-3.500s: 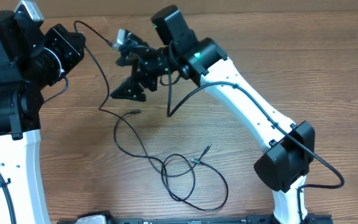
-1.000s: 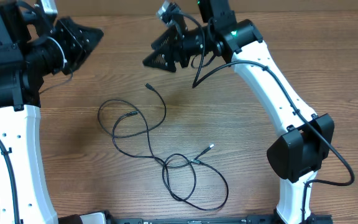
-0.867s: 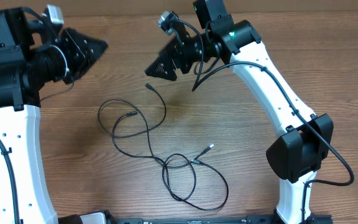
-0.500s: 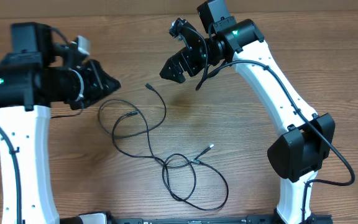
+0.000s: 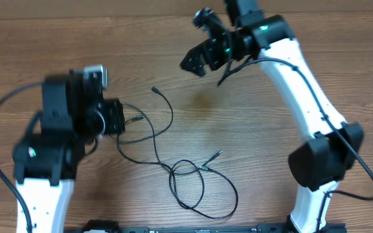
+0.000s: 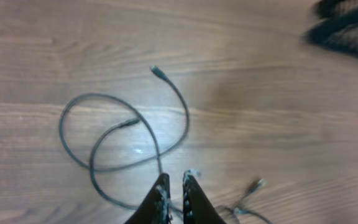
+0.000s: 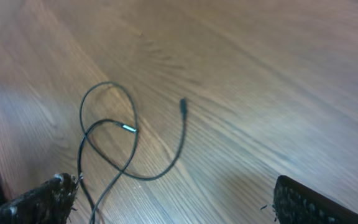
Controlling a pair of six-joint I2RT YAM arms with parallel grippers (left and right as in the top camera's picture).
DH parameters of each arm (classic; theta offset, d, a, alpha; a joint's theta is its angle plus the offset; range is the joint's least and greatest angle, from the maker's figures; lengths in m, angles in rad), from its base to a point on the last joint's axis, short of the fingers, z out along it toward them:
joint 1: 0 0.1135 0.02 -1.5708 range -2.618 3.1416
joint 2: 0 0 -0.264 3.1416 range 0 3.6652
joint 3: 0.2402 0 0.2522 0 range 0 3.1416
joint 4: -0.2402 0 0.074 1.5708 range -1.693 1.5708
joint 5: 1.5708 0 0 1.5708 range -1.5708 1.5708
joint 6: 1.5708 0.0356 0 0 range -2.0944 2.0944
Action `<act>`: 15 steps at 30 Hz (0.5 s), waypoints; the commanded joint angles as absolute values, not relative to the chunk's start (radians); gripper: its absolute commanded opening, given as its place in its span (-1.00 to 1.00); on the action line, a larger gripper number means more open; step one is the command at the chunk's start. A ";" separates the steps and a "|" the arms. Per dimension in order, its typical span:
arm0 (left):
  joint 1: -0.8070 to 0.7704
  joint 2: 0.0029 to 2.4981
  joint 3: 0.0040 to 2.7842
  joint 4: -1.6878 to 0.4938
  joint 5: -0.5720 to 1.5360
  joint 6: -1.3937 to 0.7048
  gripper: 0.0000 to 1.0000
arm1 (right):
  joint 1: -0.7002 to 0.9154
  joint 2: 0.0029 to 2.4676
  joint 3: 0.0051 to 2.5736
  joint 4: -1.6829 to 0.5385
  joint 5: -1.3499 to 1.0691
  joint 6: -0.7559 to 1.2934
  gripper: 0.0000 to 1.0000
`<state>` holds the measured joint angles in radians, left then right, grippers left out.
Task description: Untangle cables
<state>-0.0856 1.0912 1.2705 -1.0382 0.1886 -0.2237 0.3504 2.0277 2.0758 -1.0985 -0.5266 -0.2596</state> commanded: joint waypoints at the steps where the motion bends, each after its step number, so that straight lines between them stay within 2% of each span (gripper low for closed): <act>1: -0.084 1.010 1.080 -0.946 0.112 -0.130 -0.78 | 0.313 1.887 2.094 -1.108 -0.524 -0.254 0.99; 6: -0.084 0.998 0.875 -0.790 -0.003 -0.078 -0.69 | 0.279 1.746 2.094 -1.118 -0.524 -0.182 1.00; 10: -0.084 1.048 0.811 -0.706 -0.052 -0.168 -0.66 | 0.283 1.610 2.094 -1.119 -0.525 -0.122 1.00; 15: -0.074 1.148 0.806 -0.661 -0.352 -0.326 -0.56 | 0.317 1.444 2.094 -1.170 -0.541 -0.097 1.00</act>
<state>-0.0853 1.0943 0.8112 -0.6708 -0.1207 -0.1909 0.2939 1.5303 2.0758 -1.1534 -0.5220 -0.1322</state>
